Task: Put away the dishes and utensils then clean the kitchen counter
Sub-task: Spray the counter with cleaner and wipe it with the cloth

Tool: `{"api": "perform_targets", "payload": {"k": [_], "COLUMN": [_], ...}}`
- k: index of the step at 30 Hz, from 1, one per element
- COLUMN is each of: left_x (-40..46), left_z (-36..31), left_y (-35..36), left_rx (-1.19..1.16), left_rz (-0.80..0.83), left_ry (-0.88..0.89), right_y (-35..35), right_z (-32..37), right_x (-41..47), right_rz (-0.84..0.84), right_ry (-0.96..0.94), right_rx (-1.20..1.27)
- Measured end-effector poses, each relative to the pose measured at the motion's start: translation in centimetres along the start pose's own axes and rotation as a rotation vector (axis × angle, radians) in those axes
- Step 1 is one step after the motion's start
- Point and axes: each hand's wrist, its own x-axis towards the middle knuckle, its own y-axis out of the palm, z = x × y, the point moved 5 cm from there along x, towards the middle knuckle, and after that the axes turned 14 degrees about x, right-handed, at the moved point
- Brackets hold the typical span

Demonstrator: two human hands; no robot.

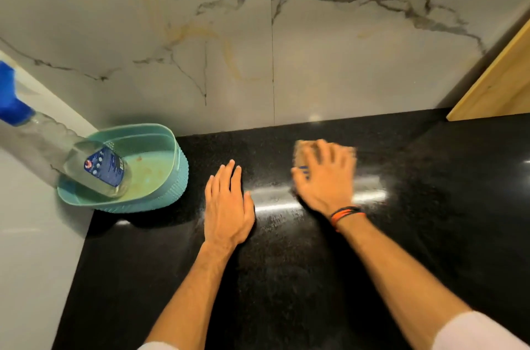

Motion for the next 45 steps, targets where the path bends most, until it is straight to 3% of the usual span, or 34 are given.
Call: {"api": "perform_targets", "payload": {"k": [4,8,16,27,40,45], "left_x": [0.0,-0.3,0.5,0.9,0.4,-4.2], "left_z": [0.9,1.6,-1.8,-2.7,-3.3,-8.8], "left_y": [0.2,0.1,0.5,0.4,0.8,-0.3], "left_rx": [-0.278,-0.413,-0.011,0.048,0.084,0.038], "left_rz": [-0.114,-0.119,-0.020,0.017,0.039,0.059], "left_ry": [-0.088,-0.258,-0.004,-0.028,-0.051,-0.128], "right_y": [4.7,6.2,3.1,-5.1,-3.7,-4.5], "right_z": [11.9,14.1,4.7,-17.5,-15.1,-15.0], "right_x": [2.1,3.2,5.8,5.6,4.8,0.7], "right_rz": [0.092,0.218,0.161,0.012,0.033,0.063], "right_ry": [-0.184,-0.199,-0.111,0.190,0.089,-0.002], "right_rx": [0.177,0.221,0.079,-0.060,-0.051,-0.039]}}
